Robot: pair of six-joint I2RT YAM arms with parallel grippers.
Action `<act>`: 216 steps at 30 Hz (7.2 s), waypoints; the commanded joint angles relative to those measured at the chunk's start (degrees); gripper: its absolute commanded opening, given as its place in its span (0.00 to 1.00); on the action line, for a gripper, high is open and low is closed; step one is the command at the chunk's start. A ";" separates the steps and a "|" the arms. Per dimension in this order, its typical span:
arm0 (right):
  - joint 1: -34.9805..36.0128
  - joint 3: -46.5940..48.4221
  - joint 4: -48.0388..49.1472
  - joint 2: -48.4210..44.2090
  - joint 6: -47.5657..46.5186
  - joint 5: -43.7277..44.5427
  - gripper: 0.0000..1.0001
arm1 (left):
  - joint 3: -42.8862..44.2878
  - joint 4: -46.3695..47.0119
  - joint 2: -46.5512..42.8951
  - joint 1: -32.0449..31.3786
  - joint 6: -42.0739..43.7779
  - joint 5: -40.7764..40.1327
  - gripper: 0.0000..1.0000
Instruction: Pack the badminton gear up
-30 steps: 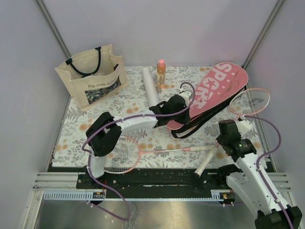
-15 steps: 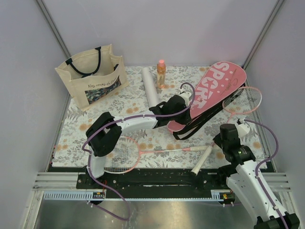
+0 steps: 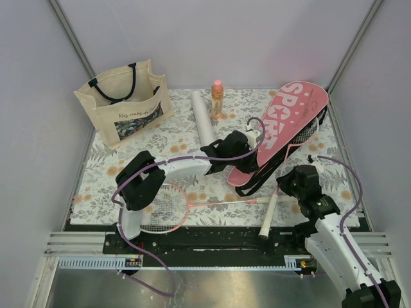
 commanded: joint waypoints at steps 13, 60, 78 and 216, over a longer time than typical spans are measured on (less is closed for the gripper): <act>-8.72 6.50 31.99 25.39 -1.92 -16.58 0.00 | -3.26 3.76 -4.03 0.31 5.23 8.56 0.00; -5.03 12.38 73.61 66.64 18.85 0.14 0.41 | -9.24 14.50 -1.31 1.81 -8.84 4.96 0.21; -5.21 16.25 18.14 31.05 -5.76 -2.95 0.57 | -9.59 -1.66 -16.33 4.88 -6.29 -12.70 0.63; 46.64 29.62 45.90 38.50 -30.83 -7.42 0.00 | -32.53 -13.02 -77.60 35.12 -15.78 -3.93 0.57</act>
